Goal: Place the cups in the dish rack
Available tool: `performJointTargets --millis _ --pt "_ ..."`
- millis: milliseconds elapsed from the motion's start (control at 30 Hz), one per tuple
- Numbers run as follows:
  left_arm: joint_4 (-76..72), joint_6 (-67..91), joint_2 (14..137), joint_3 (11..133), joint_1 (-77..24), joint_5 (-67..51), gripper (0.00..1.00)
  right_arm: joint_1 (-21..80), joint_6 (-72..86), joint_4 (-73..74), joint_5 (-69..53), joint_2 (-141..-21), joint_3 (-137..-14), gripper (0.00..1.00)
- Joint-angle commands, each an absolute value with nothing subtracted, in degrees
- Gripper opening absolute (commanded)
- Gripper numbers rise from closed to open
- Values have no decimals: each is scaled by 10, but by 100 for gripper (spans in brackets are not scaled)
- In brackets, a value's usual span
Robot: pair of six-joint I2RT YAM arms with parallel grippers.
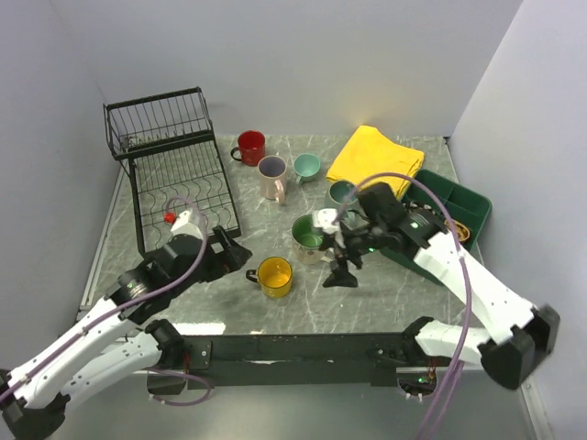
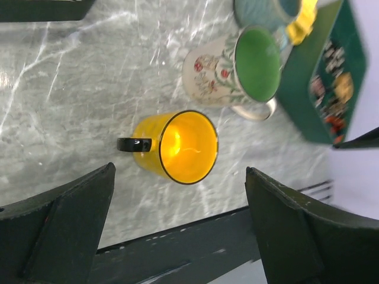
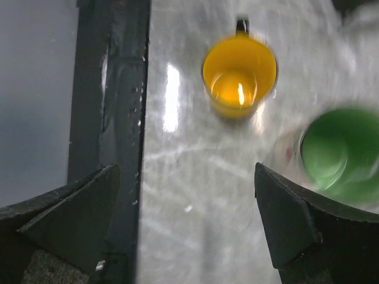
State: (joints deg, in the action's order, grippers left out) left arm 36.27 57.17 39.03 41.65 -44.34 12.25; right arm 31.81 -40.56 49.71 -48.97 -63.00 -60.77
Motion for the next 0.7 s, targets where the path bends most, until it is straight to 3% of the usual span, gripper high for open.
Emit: performJointTargets --millis 0,333,667 --pt "366 642 345 395 -444 166 96 403 -483 499 -421 -728 -719 100" --pt "410 726 287 397 -445 189 96 471 -502 529 -373 -980 -926 92" --pt "412 765 238 378 -445 191 96 485 -488 524 -313 -1072 -924 82"
